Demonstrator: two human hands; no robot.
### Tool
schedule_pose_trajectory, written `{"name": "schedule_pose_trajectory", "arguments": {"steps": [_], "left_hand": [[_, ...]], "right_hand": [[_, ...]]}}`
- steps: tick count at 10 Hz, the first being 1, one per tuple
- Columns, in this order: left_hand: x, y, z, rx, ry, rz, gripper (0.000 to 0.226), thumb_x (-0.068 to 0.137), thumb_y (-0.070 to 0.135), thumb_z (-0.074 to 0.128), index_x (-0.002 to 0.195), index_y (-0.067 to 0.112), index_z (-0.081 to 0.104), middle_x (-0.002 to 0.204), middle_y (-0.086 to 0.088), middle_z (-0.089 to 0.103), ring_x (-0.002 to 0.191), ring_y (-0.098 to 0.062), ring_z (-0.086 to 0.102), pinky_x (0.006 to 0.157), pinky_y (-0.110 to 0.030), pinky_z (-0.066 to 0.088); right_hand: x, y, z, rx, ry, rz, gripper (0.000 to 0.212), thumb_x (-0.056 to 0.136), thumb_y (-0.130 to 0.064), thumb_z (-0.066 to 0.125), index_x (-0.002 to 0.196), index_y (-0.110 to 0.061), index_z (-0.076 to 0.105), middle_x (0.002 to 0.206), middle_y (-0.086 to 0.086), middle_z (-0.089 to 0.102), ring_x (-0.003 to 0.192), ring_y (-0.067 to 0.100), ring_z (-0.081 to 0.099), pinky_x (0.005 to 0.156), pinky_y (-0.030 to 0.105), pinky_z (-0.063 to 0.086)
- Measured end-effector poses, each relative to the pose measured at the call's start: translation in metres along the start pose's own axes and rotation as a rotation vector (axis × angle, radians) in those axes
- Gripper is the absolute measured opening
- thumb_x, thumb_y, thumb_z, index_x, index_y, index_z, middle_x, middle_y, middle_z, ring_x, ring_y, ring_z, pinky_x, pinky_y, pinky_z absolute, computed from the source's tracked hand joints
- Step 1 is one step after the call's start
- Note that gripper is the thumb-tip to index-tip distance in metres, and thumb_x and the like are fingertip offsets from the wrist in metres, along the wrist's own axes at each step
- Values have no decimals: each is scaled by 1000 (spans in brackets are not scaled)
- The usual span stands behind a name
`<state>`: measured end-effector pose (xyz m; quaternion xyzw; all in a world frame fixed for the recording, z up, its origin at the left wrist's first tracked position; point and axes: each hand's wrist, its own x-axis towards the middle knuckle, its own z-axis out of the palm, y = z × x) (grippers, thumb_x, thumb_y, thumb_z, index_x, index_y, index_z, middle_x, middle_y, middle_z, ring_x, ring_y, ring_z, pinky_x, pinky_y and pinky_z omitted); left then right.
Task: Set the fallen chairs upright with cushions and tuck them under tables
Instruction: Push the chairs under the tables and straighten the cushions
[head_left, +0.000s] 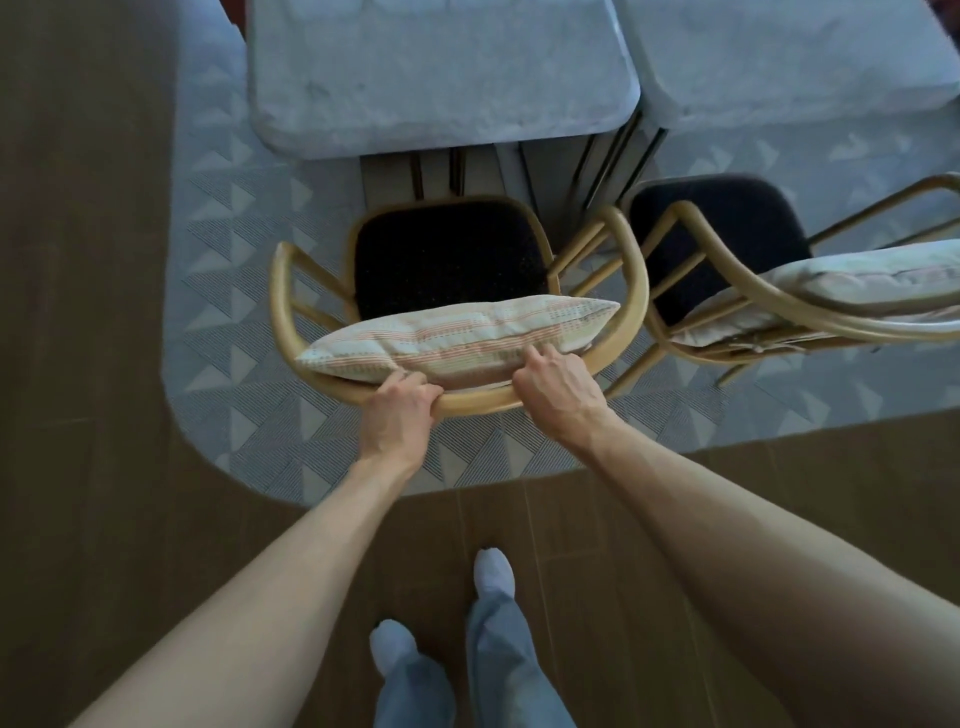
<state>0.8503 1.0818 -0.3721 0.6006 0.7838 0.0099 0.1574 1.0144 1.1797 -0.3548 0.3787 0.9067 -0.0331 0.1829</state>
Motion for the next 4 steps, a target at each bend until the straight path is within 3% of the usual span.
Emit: {"name": "schedule_pose_trajectory", "arguments": {"steps": [2, 3, 4], "left_hand": [[1, 6, -1, -97, 2, -74, 35, 86, 14, 76, 120, 17, 71, 114, -2, 69, 111, -20, 57, 97, -33, 47], [-8, 6, -8, -177, -105, -114, 44, 89, 15, 72, 132, 15, 64, 126, -5, 62, 121, -22, 50, 105, -35, 41], [-15, 6, -36, -474, -172, -200, 47, 91, 25, 72, 136, 20, 60, 133, -3, 62, 123, -20, 55, 104, -36, 44]], "right_hand": [[-10, -4, 3, 51, 47, 22, 24, 97, -9, 61, 119, -5, 71, 123, 13, 59, 110, 30, 58, 84, 40, 54], [-17, -6, 2, 143, 7, 51, 24, 97, -9, 59, 119, -4, 69, 126, 13, 57, 117, 31, 54, 92, 42, 52], [-19, -2, -21, 445, -51, 151, 24, 96, -13, 56, 114, -4, 68, 119, 13, 65, 107, 29, 62, 90, 45, 57]]}}
